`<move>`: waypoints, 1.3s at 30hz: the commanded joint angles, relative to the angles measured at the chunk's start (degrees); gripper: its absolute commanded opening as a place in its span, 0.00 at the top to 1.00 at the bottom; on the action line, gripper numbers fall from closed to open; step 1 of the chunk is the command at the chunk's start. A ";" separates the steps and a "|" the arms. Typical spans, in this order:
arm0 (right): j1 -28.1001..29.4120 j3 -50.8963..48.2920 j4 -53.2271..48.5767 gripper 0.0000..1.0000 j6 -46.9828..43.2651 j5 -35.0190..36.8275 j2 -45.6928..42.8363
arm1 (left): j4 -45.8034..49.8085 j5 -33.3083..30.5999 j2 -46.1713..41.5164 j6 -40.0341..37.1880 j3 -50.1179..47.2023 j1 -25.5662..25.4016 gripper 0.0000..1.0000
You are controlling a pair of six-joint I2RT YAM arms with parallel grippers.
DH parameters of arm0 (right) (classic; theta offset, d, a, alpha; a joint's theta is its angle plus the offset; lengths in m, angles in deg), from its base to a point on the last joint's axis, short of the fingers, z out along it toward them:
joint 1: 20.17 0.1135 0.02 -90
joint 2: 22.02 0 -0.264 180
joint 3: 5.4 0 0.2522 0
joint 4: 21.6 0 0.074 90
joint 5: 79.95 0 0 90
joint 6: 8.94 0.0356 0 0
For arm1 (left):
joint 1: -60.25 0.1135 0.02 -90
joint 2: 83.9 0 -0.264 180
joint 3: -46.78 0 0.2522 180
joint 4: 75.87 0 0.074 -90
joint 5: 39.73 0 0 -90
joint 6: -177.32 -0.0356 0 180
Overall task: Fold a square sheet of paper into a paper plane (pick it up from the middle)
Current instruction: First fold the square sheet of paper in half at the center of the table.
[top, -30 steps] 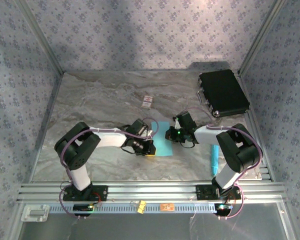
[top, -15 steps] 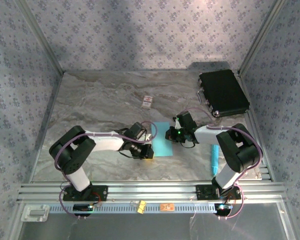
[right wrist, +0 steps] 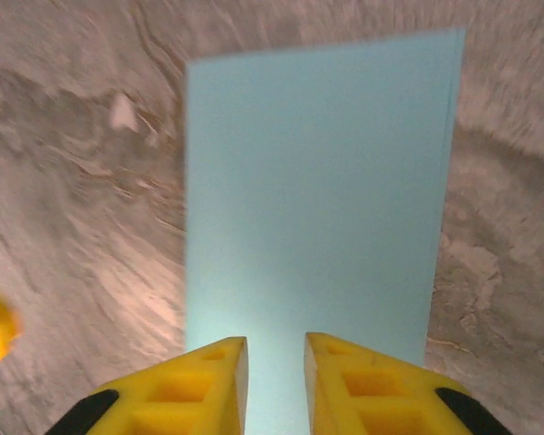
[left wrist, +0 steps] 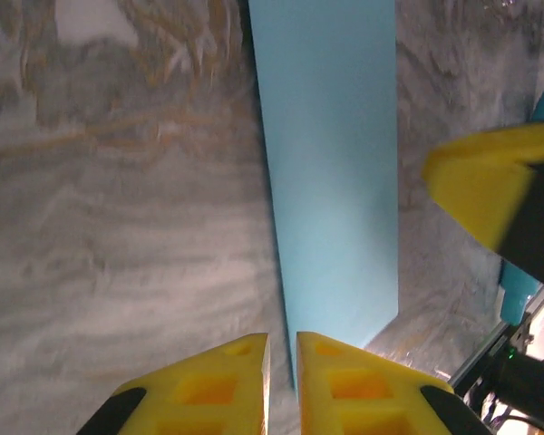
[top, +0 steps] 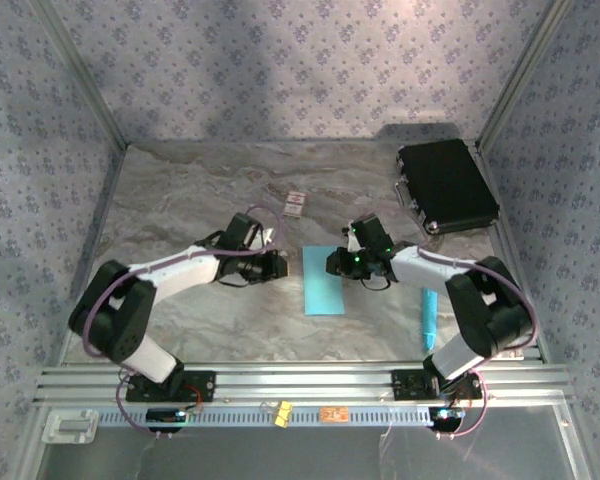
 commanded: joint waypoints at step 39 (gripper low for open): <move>4.21 -12.25 -2.60 0.58 16.89 1.23 -7.61 | -1.26 5.74 29.01 -1.45 19.32 2.38 0.89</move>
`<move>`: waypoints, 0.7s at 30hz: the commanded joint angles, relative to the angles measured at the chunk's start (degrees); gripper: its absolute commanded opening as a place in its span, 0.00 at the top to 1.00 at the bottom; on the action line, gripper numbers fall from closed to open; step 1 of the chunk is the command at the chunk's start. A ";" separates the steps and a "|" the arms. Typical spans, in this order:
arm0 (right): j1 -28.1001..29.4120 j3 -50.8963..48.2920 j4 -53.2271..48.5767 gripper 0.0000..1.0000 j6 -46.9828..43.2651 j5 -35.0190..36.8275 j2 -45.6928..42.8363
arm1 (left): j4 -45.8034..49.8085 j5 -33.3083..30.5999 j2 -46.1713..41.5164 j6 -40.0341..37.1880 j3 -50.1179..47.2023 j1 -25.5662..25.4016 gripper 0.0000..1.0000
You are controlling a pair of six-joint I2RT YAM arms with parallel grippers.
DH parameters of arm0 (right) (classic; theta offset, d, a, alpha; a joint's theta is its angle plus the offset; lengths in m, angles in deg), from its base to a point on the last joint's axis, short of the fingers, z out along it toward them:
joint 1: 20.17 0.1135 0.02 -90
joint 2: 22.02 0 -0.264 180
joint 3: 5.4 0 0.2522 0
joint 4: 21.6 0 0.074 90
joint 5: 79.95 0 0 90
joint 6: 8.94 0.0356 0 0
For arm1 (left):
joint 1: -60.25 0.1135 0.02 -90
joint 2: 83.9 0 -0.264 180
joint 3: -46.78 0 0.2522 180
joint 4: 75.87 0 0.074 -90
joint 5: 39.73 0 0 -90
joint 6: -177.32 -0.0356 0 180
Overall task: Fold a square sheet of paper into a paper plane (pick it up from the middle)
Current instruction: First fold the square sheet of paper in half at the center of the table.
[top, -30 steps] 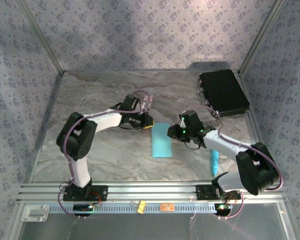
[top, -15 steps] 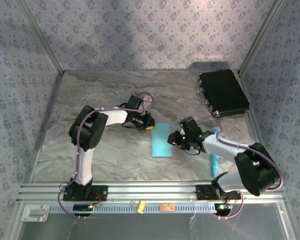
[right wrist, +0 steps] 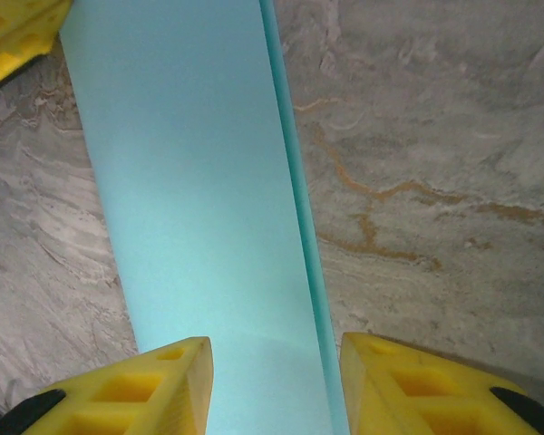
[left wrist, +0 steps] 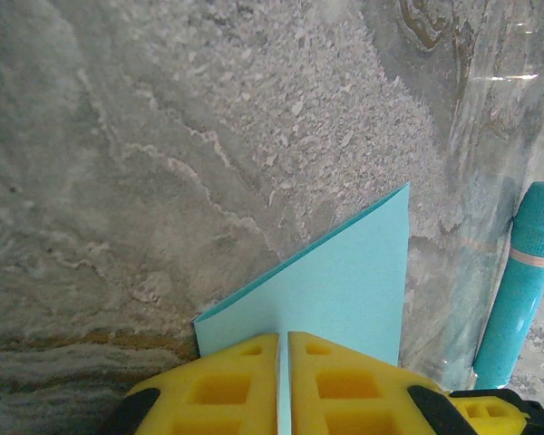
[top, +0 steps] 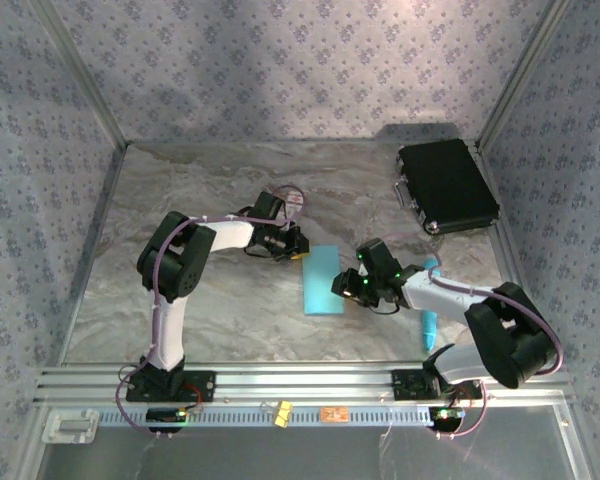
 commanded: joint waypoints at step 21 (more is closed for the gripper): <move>0.96 -5.44 3.91 0.61 3.46 -5.13 -2.13 | 3.85 -2.22 1.58 -1.07 -1.45 0.04 0.90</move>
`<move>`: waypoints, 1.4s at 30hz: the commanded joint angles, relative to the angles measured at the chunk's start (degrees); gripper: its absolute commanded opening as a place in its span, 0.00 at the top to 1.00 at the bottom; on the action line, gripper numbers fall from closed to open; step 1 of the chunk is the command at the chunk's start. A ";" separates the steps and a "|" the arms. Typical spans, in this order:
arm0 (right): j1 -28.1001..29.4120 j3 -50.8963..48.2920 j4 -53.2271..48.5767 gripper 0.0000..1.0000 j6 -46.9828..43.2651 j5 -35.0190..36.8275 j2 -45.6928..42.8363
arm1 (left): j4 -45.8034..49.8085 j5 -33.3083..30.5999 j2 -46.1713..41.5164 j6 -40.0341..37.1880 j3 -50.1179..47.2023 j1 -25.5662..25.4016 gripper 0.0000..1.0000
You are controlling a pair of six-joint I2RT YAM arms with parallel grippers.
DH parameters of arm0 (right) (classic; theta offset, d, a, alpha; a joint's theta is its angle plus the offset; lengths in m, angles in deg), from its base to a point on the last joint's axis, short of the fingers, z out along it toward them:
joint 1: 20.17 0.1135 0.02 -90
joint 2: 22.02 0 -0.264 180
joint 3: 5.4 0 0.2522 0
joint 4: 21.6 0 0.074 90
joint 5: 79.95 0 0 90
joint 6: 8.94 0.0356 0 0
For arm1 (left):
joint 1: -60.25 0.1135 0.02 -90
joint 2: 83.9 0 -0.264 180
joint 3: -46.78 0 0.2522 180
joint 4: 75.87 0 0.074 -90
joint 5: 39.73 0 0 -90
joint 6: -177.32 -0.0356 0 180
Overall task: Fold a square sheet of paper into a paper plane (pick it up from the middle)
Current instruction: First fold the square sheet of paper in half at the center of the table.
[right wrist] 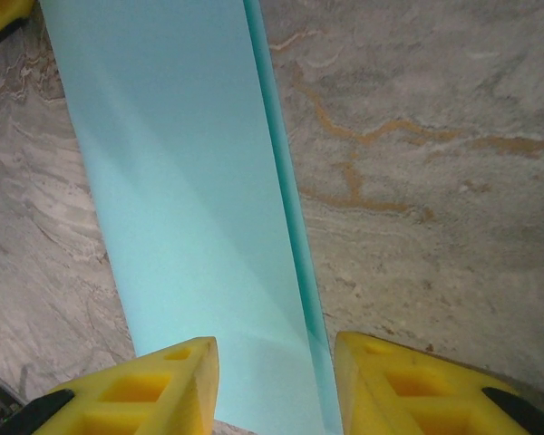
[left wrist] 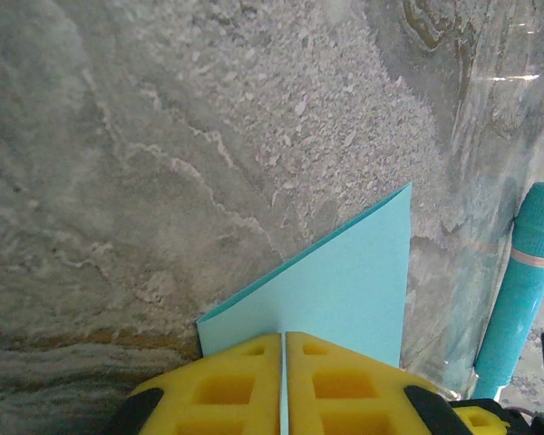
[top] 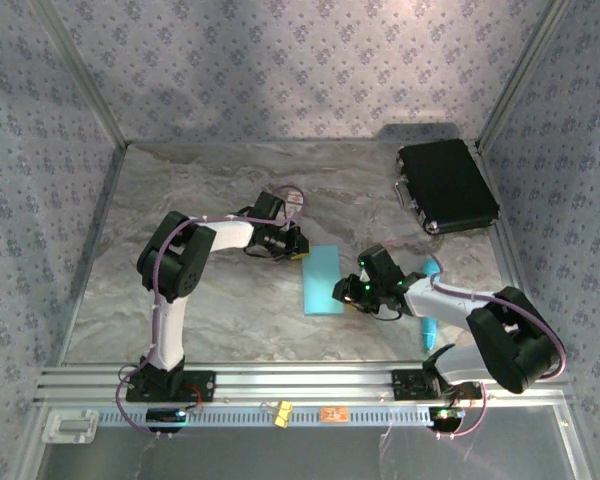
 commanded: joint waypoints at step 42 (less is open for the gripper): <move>-8.00 4.45 12.84 0.66 -3.80 -12.35 11.02 | 5.23 0.79 1.58 -2.11 1.26 -0.95 0.87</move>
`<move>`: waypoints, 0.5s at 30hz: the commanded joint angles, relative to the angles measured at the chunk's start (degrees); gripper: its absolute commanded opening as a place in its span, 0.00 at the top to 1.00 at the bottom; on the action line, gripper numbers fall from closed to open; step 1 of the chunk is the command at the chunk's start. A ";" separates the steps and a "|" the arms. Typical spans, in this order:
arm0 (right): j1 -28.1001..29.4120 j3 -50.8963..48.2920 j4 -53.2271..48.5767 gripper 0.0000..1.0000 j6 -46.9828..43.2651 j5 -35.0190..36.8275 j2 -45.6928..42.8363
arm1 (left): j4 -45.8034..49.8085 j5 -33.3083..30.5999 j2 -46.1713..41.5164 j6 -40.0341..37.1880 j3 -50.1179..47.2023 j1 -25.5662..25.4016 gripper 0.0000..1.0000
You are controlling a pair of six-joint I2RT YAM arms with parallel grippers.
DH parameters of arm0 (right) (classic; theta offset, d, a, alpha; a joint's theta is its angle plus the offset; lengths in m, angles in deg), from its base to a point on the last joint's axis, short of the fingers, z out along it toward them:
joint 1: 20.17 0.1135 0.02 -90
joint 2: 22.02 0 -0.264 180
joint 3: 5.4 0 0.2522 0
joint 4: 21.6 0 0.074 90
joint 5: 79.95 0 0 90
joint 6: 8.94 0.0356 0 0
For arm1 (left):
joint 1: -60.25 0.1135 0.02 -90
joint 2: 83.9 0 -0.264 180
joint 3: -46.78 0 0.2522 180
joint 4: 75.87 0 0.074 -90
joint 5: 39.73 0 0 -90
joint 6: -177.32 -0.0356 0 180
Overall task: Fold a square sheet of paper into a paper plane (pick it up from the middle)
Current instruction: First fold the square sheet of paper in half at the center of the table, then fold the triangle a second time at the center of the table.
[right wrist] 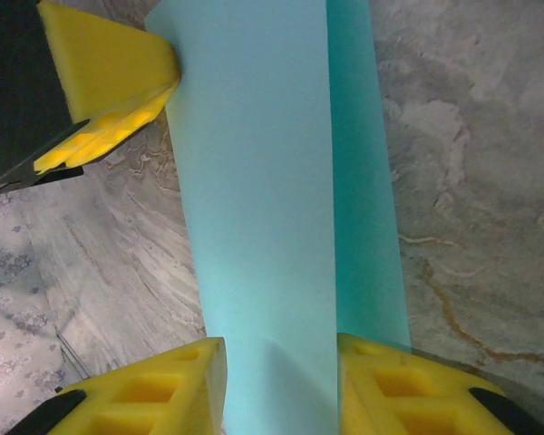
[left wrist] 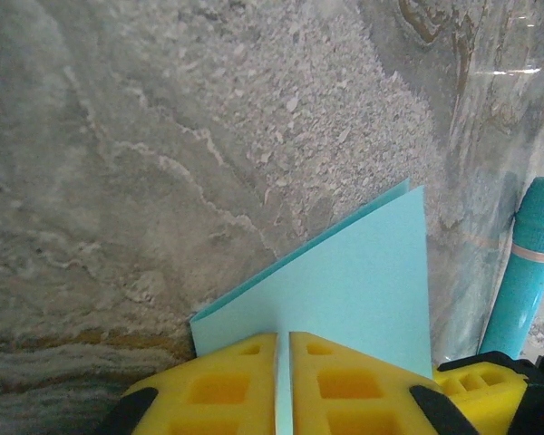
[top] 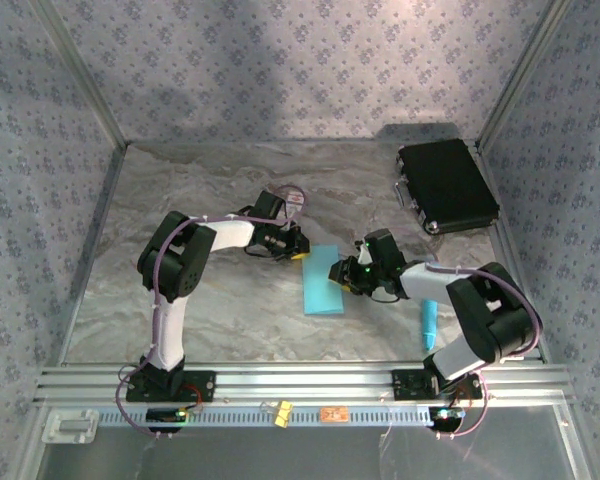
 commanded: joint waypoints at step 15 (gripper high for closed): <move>-0.77 -0.71 2.91 0.86 -0.09 1.52 2.92 | 5.92 1.77 -1.45 -1.83 3.16 -1.35 0.74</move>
